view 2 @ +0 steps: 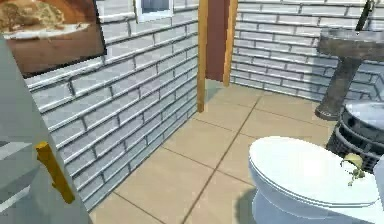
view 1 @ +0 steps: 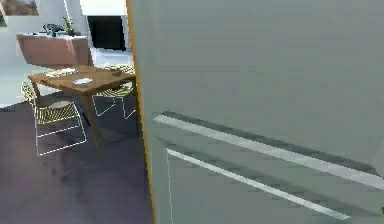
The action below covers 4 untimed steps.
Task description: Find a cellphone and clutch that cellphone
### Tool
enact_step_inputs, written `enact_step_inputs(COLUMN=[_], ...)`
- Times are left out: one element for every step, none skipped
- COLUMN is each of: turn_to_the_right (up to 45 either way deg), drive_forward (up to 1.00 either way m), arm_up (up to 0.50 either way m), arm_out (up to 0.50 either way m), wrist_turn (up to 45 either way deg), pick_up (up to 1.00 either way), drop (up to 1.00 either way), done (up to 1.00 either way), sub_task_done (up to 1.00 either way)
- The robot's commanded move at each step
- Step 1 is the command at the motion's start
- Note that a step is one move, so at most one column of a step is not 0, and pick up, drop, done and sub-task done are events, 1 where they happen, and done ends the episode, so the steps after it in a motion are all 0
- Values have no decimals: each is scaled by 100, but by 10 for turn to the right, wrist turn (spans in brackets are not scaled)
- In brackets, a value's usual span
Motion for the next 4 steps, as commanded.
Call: enact_step_inputs(turn_to_the_right=[450, 450, 0, 150], drive_forward=[0, 0, 95, 0], arm_up=[0, 0, 0, 0], arm_out=[0, 0, 0, 0], wrist_turn=[0, 0, 0, 0], pick_up=[0, 0, 0, 0], drop=[0, 0, 0, 0], done=[0, 0, 0, 0], sub_task_done=[0, 0, 0, 0])
